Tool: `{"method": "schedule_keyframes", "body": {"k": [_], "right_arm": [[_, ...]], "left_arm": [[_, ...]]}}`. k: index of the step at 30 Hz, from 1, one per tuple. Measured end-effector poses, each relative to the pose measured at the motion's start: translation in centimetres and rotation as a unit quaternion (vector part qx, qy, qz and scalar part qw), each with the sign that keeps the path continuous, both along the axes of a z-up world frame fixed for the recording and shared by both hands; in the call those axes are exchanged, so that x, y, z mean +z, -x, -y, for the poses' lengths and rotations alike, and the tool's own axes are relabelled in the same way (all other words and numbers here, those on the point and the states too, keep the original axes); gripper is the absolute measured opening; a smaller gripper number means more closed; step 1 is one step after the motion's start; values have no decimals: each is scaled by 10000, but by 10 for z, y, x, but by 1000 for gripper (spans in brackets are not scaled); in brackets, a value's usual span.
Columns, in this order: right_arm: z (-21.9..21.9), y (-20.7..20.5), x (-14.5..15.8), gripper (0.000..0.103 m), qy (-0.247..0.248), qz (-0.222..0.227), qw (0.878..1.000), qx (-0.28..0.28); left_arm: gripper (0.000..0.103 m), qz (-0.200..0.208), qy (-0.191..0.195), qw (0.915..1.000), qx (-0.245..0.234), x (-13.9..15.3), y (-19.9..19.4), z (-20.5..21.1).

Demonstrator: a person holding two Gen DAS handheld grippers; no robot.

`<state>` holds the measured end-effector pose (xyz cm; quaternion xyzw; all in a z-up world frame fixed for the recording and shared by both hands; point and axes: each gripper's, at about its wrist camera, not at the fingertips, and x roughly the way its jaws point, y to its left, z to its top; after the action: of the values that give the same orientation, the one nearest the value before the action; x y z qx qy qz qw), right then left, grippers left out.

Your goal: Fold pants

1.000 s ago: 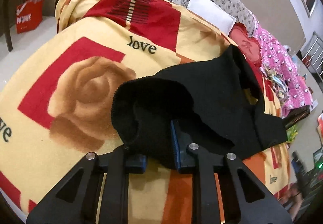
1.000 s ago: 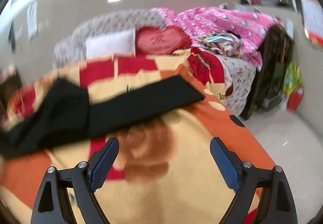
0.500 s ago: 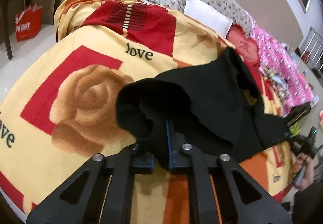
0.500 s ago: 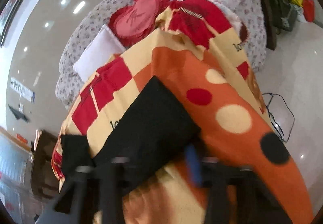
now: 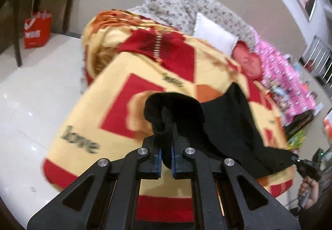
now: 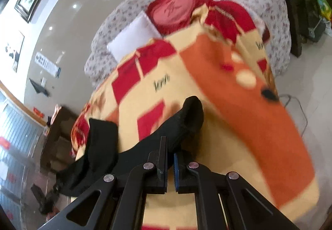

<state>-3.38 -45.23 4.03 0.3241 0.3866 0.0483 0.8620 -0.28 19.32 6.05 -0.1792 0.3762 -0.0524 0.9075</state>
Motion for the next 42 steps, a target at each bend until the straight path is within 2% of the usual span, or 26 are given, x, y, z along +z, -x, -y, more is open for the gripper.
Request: {"method": "schedule_keyframes", "body": {"k": [3, 4, 6, 8, 9, 10, 11, 12, 13, 15, 17, 18, 20, 21, 24, 29, 31, 33, 35, 36, 37, 38, 39, 42], "right_arm": [[-6, 6, -32, 4, 72, -411, 9991, -53], [-5, 8, -36, 4, 12, -364, 9993, -104], [-3, 16, -33, 4, 248, -305, 9987, -333], [-2, 23, -23, 5, 759, -258, 9951, -580], [-4, 25, -16, 5, 1149, -254, 9906, -700], [-7, 27, -6, 7, 1613, -219, 9829, -860], [-12, 31, 6, 8, 2007, -60, 9748, -969], [-21, 33, 17, 8, 2181, 224, 9715, -901], [-34, 34, 29, 9, 2209, 609, 9717, -580], [-80, 29, 45, 15, 2249, 1304, 9640, 561], [-136, 26, 47, 34, 2249, 1723, 9432, 1737], [-166, 24, 44, 37, 2244, 1875, 9291, 2264], [-211, 22, 35, 37, 2317, 2057, 9039, 2951], [-229, 21, 30, 37, 2356, 2103, 8941, 3176], [-266, 11, 7, 37, 2303, 1910, 8769, 3763], [-289, -6, -29, 37, 2705, 1364, 8635, 4033], [-295, -3, -35, 37, 2918, 1225, 8643, 3910], [-287, -4, -35, 37, 2598, 1206, 8808, 3770], [-274, -6, -36, 29, 2367, 1109, 8954, 3603], [-274, -5, -35, 24, 2387, 1113, 8973, 3542], [-270, -5, -34, 12, 2396, 1115, 9014, 3429], [-266, -4, -32, 6, 2281, 1140, 9071, 3349], [-259, -3, -28, 5, 2208, 1245, 9111, 3249], [-243, 0, -11, 5, 2106, 1599, 9198, 2899]], "left_arm": [[5, -486, -88, 9988, -17, -26, -5, 1], [7, -507, -244, 9984, -12, -31, -3, 4], [13, -486, -359, 9982, 53, -34, 2, 4], [17, -526, -382, 9977, 216, -38, 7, -4], [23, -578, -462, 9965, 390, -40, 10, -10], [23, -635, -519, 9947, 627, -41, 12, -19], [23, -657, -472, 9939, 751, -41, 13, -26], [23, -632, -360, 9934, 882, -40, 17, -34], [23, -565, -314, 9933, 963, -36, 20, -38], [25, -232, -480, 9948, 870, -23, 27, -28], [42, 33, -561, 9977, 381, -15, 26, -6], [52, 159, -519, 9984, -126, -12, 25, 14], [54, 271, -554, 9950, -790, -10, 24, 42], [54, 386, -724, 9889, -1238, -9, 25, 64], [54, 615, -1149, 9719, -1959, -15, 26, 101], [54, 412, -1417, 9584, -2443, -34, 7, 124], [54, 187, -1633, 9549, -2475, -47, -4, 126], [55, 296, -1828, 9512, -2469, -50, -7, 127], [55, 270, -1876, 9500, -2481, -51, -4, 127], [50, 226, -1827, 9523, -2432, -50, -6, 124], [31, 208, -1832, 9544, -2347, -49, -7, 124], [22, 182, -1847, 9567, -2242, -48, -8, 122], [16, 158, -1740, 9606, -2163, -44, -11, 117], [14, 300, -1506, 9717, -1795, -29, -16, 102]]}}
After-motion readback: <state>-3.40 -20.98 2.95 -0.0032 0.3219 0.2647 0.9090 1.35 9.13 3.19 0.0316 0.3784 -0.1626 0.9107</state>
